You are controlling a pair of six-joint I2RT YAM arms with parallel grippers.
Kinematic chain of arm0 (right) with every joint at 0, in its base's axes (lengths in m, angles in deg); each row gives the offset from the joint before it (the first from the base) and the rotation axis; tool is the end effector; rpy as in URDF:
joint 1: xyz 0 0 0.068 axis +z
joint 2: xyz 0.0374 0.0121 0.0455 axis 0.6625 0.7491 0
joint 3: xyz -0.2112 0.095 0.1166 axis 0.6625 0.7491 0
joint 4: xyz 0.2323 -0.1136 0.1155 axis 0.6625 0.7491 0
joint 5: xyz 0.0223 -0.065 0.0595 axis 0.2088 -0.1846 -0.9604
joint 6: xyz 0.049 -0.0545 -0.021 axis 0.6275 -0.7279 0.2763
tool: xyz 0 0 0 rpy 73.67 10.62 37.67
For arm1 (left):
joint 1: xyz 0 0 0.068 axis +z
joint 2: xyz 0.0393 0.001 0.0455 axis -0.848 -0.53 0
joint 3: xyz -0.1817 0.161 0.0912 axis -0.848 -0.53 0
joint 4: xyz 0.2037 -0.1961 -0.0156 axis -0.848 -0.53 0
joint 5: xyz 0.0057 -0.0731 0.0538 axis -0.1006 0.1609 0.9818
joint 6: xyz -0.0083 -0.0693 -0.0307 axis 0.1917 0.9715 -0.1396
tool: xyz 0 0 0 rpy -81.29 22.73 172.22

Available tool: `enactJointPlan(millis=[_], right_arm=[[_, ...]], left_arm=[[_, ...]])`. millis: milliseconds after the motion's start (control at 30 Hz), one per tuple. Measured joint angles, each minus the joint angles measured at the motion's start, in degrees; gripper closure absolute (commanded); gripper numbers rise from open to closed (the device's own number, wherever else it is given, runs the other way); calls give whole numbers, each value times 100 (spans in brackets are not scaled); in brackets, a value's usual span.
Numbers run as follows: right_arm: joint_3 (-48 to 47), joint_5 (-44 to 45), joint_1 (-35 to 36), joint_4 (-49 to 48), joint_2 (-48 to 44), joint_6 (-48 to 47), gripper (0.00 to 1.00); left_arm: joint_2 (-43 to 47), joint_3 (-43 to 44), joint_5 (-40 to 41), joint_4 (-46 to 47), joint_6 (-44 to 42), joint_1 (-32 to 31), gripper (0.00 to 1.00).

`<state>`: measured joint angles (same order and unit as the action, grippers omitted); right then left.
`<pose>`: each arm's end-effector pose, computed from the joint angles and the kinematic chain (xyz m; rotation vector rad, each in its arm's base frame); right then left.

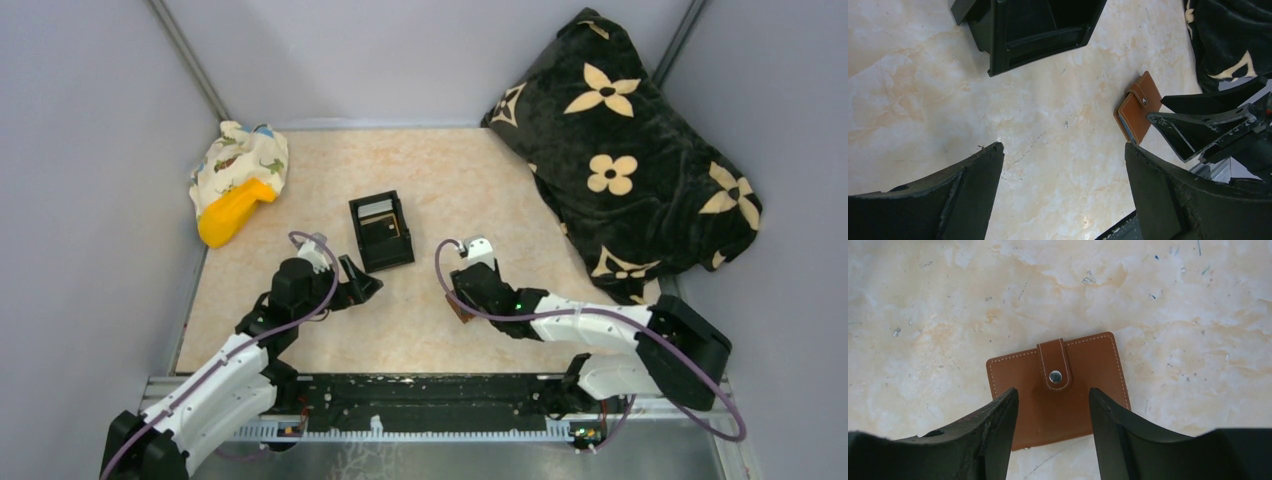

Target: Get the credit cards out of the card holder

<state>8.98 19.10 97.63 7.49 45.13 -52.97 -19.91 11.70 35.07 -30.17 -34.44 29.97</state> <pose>0.1794 0.2155 0.1244 -0.4187 2.2294 0.1867 0.1937 -0.1127 0.1603 -0.1398 2.1568 -0.8530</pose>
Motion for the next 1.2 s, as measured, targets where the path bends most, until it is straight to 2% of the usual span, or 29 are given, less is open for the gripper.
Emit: enactJointPlan(millis=[133,233,467,667,1200], right_arm=[[162,52,11,146,-511,26,45],[216,103,13,199,-566,22,45],[216,170,24,149,-131,-140,49],[140,258,35,-258,304,-282,52],[-247,341,35,-586,813,-841,51]], left_arm=[[101,-2,-9,0,46,-48,4],[210,-4,7,20,85,-61,4],[90,-33,9,116,109,-72,4],[81,-50,13,129,109,-83,4],[42,-127,70,122,98,-87,4]])
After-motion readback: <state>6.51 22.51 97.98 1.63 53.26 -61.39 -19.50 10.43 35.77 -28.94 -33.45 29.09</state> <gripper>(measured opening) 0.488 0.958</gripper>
